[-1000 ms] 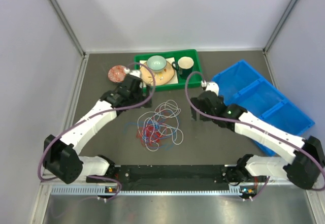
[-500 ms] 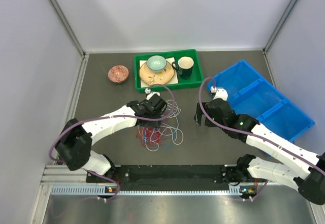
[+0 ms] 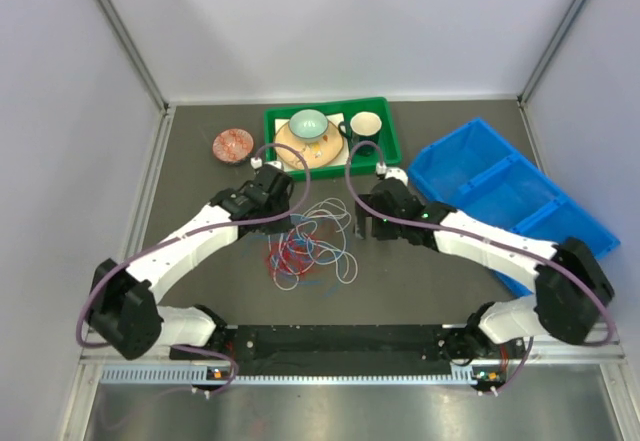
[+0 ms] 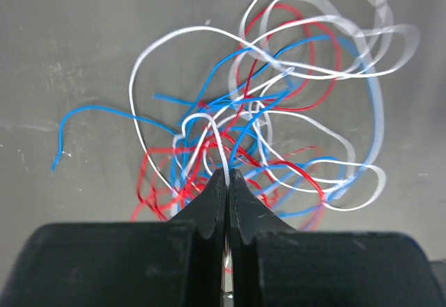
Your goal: Untangle the cables
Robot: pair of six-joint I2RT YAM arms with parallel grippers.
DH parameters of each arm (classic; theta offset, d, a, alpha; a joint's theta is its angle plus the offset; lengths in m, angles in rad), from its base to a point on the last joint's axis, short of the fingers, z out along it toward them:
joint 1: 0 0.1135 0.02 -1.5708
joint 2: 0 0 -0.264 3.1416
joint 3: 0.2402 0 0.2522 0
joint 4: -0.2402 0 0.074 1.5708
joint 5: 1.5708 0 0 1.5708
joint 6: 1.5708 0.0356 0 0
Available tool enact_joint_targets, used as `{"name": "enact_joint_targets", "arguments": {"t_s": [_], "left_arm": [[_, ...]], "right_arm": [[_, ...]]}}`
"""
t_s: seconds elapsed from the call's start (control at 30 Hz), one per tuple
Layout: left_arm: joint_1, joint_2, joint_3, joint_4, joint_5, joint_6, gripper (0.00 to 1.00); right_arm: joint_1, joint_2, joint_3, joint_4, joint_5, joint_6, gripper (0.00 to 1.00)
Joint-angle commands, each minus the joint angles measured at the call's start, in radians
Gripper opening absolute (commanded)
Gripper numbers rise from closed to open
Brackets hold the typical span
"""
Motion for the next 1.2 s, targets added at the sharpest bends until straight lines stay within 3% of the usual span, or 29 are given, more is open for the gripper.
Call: {"name": "enact_joint_targets", "arguments": {"t_s": [0.0, 0.13, 0.47, 0.63, 0.67, 0.8, 0.97, 1.17], "left_arm": [[0.032, -0.056, 0.002, 0.045, 0.120, 0.016, 0.00], [0.037, -0.056, -0.009, 0.050, 0.132, 0.002, 0.00], [0.043, -0.066, -0.002, 0.056, 0.144, -0.001, 0.00], [0.049, -0.071, 0.000, 0.067, 0.157, -0.007, 0.00], [0.049, -0.073, -0.002, 0.070, 0.157, -0.007, 0.00], [0.057, -0.069, -0.003, 0.078, 0.201, -0.003, 0.00], [0.082, -0.088, 0.008, 0.081, 0.197, 0.031, 0.00], [0.212, -0.094, -0.012, 0.084, 0.216, 0.092, 0.01]], "right_arm": [[-0.022, 0.153, 0.124, 0.159, -0.145, 0.069, 0.88], [-0.032, 0.246, 0.178, 0.223, -0.198, 0.129, 0.81], [-0.019, 0.428, 0.279, 0.220, -0.212, 0.032, 0.76], [-0.019, 0.516, 0.351, 0.219, -0.210, 0.014, 0.69], [-0.019, 0.534, 0.360, 0.220, -0.207, 0.015, 0.66], [-0.019, 0.509, 0.385, 0.222, -0.169, 0.026, 0.00], [-0.029, 0.338, 0.339, 0.227, -0.049, 0.015, 0.00], [-0.040, 0.019, 0.355, 0.227, 0.008, -0.064, 0.00]]}}
